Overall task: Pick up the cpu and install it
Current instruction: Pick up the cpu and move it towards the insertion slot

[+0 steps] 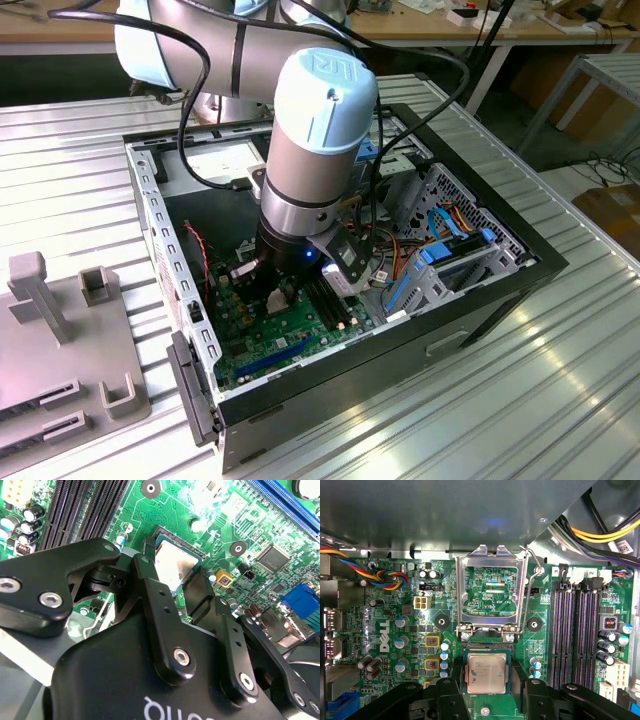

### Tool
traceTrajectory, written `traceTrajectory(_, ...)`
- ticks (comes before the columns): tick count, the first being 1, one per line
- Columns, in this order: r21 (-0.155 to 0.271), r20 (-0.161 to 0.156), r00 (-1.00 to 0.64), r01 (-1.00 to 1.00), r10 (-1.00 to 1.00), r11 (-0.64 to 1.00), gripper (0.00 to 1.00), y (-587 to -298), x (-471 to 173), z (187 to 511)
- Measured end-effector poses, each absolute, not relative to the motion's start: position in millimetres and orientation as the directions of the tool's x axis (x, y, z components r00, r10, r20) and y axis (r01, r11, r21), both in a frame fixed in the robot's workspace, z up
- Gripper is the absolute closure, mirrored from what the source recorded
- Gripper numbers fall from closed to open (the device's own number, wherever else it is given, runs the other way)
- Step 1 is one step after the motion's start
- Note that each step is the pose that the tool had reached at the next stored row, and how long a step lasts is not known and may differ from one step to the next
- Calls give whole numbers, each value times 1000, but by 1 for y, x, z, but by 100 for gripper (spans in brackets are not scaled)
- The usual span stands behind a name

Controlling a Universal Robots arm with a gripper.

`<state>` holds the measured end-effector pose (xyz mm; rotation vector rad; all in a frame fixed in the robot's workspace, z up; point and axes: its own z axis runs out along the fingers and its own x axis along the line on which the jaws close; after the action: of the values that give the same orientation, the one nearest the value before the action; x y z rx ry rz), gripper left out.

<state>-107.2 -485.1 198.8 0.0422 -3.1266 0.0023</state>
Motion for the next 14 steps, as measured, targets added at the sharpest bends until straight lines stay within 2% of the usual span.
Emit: traceTrajectory(14, -3, 15, -1000, -20, -20, 1000, 53, -485, -107, 203)
